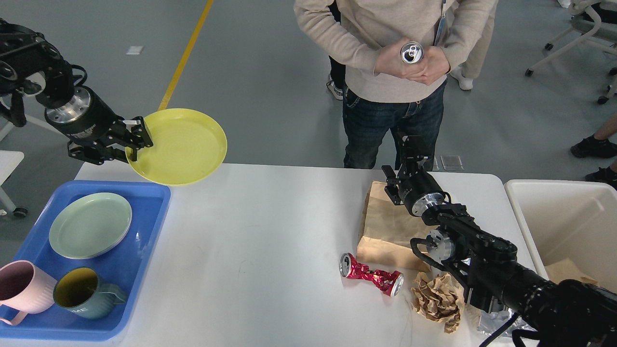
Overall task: Tidy desktop
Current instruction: 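Place the yellow plate onto the green plate in the blue tray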
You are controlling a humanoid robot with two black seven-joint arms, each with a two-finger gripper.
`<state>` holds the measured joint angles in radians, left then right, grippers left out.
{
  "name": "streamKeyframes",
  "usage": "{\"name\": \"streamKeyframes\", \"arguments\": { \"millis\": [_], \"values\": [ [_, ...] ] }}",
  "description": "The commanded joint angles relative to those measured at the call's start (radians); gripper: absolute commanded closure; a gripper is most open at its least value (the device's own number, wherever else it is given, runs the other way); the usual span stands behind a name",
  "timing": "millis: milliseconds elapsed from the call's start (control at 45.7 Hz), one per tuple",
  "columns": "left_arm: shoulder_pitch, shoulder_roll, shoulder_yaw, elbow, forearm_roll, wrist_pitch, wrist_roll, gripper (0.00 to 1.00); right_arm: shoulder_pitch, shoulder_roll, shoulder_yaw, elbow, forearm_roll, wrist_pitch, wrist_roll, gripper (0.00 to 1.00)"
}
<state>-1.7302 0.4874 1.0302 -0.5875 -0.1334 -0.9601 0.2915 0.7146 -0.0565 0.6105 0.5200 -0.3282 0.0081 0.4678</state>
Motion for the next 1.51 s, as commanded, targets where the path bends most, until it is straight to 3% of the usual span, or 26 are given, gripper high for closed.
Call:
{"name": "streamKeyframes", "arguments": {
  "millis": [0,109,197,547,744,1204,1488],
  "values": [
    [-0.014,0.052,0.002,0.003,0.002,0.0,0.0,1.0,0.0,0.0,0.0,0.0,0.0,0.0,0.0,0.0],
    [0.026,0.092,0.005,0.012,0.0,0.0,-0.003,1.0,-0.001,0.0,0.0,0.0,0.0,0.0,0.0,0.0],
    [0.125,0.157,-0.004,0.056,-0.021,0.0,-0.017,1.0,0.0,0.0,0.0,0.0,0.0,0.001,0.0,0.0],
    [0.518,0.165,-0.091,0.524,-0.092,0.0,-0.026,1.0,0.0,0.0,0.0,0.0,0.0,0.001,0.0,0.0],
    [0.699,0.083,-0.194,0.745,-0.092,0.0,-0.017,1.0,0.0,0.0,0.0,0.0,0.0,0.001,0.0,0.0],
    [0.827,-0.029,-0.194,0.802,-0.091,0.0,-0.015,1.0,0.0,0.0,0.002,0.0,0.0,0.001,0.0,0.0],
    [0.834,-0.055,-0.193,0.802,-0.078,0.0,-0.014,1.0,0.0,0.0,0.0,0.0,0.0,0.0,0.0,0.0]
  ]
}}
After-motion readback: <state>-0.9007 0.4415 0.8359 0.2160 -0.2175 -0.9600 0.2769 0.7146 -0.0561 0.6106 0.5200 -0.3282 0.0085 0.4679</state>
